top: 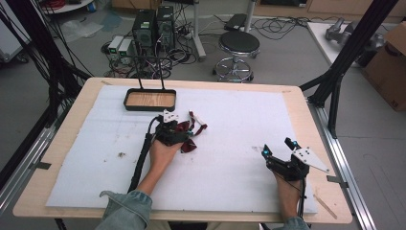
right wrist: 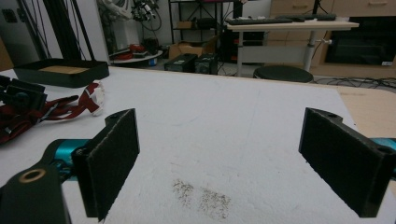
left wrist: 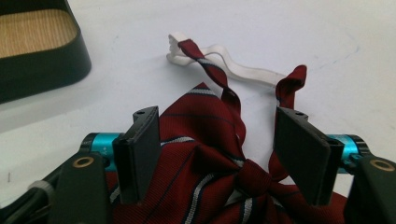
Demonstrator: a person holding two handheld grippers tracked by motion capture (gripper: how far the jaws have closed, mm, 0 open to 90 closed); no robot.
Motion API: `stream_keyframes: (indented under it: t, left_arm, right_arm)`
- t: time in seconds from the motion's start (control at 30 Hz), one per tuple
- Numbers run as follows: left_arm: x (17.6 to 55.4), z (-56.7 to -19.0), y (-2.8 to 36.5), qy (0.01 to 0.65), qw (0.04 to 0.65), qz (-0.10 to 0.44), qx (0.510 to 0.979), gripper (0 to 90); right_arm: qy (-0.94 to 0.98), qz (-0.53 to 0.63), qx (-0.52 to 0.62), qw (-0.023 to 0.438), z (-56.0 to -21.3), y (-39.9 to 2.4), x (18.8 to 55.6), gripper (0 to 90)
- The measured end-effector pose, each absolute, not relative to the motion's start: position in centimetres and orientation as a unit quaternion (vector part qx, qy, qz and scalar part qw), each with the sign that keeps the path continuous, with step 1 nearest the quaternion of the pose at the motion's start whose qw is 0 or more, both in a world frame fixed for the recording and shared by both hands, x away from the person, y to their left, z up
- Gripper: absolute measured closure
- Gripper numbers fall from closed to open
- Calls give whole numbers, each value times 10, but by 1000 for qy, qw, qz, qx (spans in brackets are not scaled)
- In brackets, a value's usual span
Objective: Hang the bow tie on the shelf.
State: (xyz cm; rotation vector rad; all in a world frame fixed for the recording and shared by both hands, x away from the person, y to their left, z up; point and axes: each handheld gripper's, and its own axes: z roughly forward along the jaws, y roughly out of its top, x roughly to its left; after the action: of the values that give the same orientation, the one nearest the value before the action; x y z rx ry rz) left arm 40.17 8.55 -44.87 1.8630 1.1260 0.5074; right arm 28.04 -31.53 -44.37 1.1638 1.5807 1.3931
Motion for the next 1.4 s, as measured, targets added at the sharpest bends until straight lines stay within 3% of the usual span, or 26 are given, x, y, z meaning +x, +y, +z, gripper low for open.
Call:
stream_keyframes:
  t: [0.17, 0.27, 0.43, 0.57, 0.73, 1.4]
  left_arm:
    - [404, -450, 78, 451, 402, 213, 768, 367]
    - [404, -450, 75, 445, 388, 216, 778, 439]
    - [402, -449, 74, 434, 405, 190, 782, 722]
    - [401, -446, 77, 415, 411, 189, 790, 832]
    - [396, -434, 83, 365, 422, 231, 797, 844]
    - [426, -345, 122, 305, 496, 318, 748, 844]
  right_arm:
    - [613, 540, 453, 356, -444, -315, 280, 113]
    - [613, 540, 454, 355, -444, -315, 280, 113]
    - [613, 540, 453, 356, -444, -316, 281, 113]
    - [613, 541, 453, 356, -444, -316, 281, 113]
    - [612, 542, 454, 355, -444, -316, 281, 113]
    - [612, 542, 454, 354, -444, -316, 281, 113]
